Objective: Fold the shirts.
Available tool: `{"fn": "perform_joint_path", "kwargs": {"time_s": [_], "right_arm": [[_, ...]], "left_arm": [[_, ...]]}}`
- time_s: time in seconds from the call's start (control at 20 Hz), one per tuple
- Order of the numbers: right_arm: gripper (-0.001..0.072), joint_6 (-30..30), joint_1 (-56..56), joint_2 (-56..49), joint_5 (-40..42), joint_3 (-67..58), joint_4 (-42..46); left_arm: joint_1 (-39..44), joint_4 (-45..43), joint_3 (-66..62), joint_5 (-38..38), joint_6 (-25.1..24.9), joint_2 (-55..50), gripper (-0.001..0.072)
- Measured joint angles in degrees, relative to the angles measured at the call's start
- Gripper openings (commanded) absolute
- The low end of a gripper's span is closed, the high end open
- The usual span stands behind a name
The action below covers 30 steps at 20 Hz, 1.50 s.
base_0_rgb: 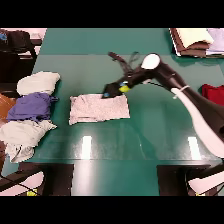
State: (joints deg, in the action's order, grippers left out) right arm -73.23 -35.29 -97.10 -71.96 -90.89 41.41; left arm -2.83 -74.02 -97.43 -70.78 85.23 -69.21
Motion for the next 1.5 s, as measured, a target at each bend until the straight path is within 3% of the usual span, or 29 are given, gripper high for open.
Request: {"fn": "perform_joint_path", "kwargs": {"time_s": [0.1,0.15,0.2,0.3,0.45,0.65,0.8,0.9,1.2,1.5], "right_arm": [[0.0477,-0.5,5.44,3.89,1.46,8.31,0.68],[0.0661,-1.07,8.04,5.53,2.93,12.55,1.07],[0.0719,-1.14,10.21,6.95,4.46,16.06,1.01],[0.0715,-1.27,13.25,8.46,7.58,21.81,-0.42],[0.064,-1.27,14.6,7.21,11.06,25.97,-2.58],[0.0604,-1.18,11.5,0.79,12.52,24.04,-6.58],[0.0298,-1.16,7.56,-4.63,12.96,18.53,-8.13],[0.0016,-1.05,5.31,-7.23,13.51,14.73,-7.96],[0.0014,-1.07,6.05,-7.52,14.49,7.5,-7.96],[0.0014,-2.23,26.27,4.66,14.34,10.86,-0.02]], "left_arm": [[-0.09,0.09,0.0,-0.11,-0.04,0.07,0.0021],[-0.11,0.24,0.0,-0.09,-0.07,0.11,0.0021],[-0.11,0.55,0.0,0.0,-0.09,0.09,0.0021],[-0.13,0.74,0.0,0.28,-0.17,0.11,0.0021],[-0.13,1.14,0.0,0.87,-0.17,0.11,0.0021],[-0.13,2.05,0.0,1.03,-0.17,0.11,0.0021],[-0.15,2.43,0.0,0.87,-0.17,0.11,0.0021],[-0.15,3.56,0.0,0.46,-0.17,0.11,0.0021],[4.37,6.25,0.0,0.57,-0.15,0.11,0.0021],[13.68,6.93,0.0,2.54,-0.15,0.11,0.0021]]}}
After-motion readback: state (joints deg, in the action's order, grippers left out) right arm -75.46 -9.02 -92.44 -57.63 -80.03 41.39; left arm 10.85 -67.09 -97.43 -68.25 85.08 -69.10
